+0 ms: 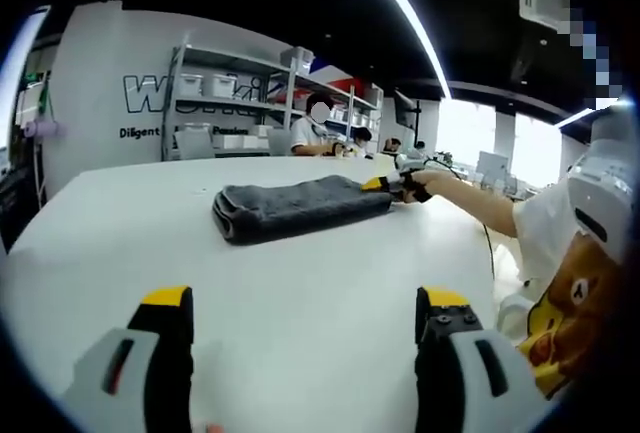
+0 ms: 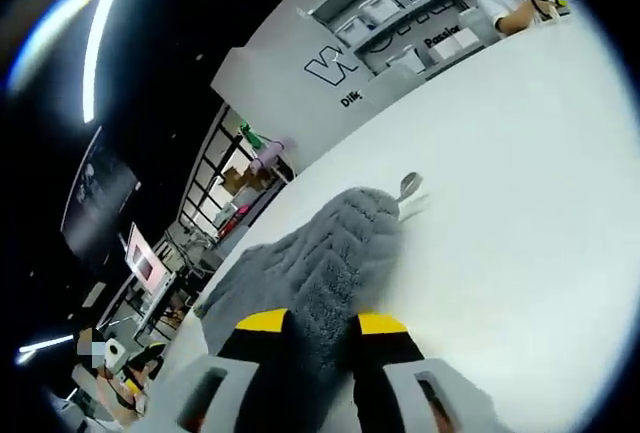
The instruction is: Fold the towel on the table until its edges align and the towel forms a compact rectangular stack.
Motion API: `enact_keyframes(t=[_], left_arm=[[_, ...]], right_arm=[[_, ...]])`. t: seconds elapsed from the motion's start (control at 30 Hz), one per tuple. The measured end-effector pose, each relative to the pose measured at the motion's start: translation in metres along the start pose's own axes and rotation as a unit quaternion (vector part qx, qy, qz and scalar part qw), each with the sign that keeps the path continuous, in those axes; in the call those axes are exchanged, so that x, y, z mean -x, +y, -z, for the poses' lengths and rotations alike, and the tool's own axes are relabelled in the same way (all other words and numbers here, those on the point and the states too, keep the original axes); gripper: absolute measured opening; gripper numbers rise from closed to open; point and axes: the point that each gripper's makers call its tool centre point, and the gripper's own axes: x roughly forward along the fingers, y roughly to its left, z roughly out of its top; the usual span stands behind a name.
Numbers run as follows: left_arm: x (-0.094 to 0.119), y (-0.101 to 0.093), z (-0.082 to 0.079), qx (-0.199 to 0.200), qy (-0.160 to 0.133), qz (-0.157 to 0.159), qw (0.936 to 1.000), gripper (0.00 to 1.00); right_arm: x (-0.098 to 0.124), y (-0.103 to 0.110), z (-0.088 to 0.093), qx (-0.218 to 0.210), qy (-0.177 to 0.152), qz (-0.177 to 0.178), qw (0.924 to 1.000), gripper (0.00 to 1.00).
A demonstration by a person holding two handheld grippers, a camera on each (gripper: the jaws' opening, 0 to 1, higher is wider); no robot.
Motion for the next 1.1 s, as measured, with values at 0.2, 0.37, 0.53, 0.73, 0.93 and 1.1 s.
enact_keyframes(t=[0.2,0.37,0.53,0.73,0.93,1.1], left_arm=[[0.0,0.0,0.001,0.0,0.003,-0.002,1.0,0.97],[0.0,-0.002,0.0,-0.001,0.003,-0.001,1.0,0.97],[-0.003,-0.01,-0.003,-0.004,0.002,0.004,1.0,0.97],[-0.009,-0.019,-0.004,-0.009,0.004,0.014,0.9999,0.97],[-0.015,-0.029,-0.006,-0.014,0.006,0.023,0.9996,0.97],[-0.019,-0.033,-0.006,-0.016,0.007,0.027,0.9995,0.97]], right_arm=[[0.009,0.009,0.014,0.007,0.018,-0.009,0.9998,0.11],[0.027,0.02,0.027,0.028,0.036,-0.009,0.9989,0.1],[0.06,0.017,0.034,0.046,0.051,-0.007,0.9976,0.09],[0.107,-0.009,0.029,0.044,0.048,0.014,0.9978,0.09],[0.141,-0.031,0.022,0.042,0.034,0.041,0.9977,0.09],[0.156,-0.045,0.017,0.038,0.029,0.054,0.9974,0.09]])
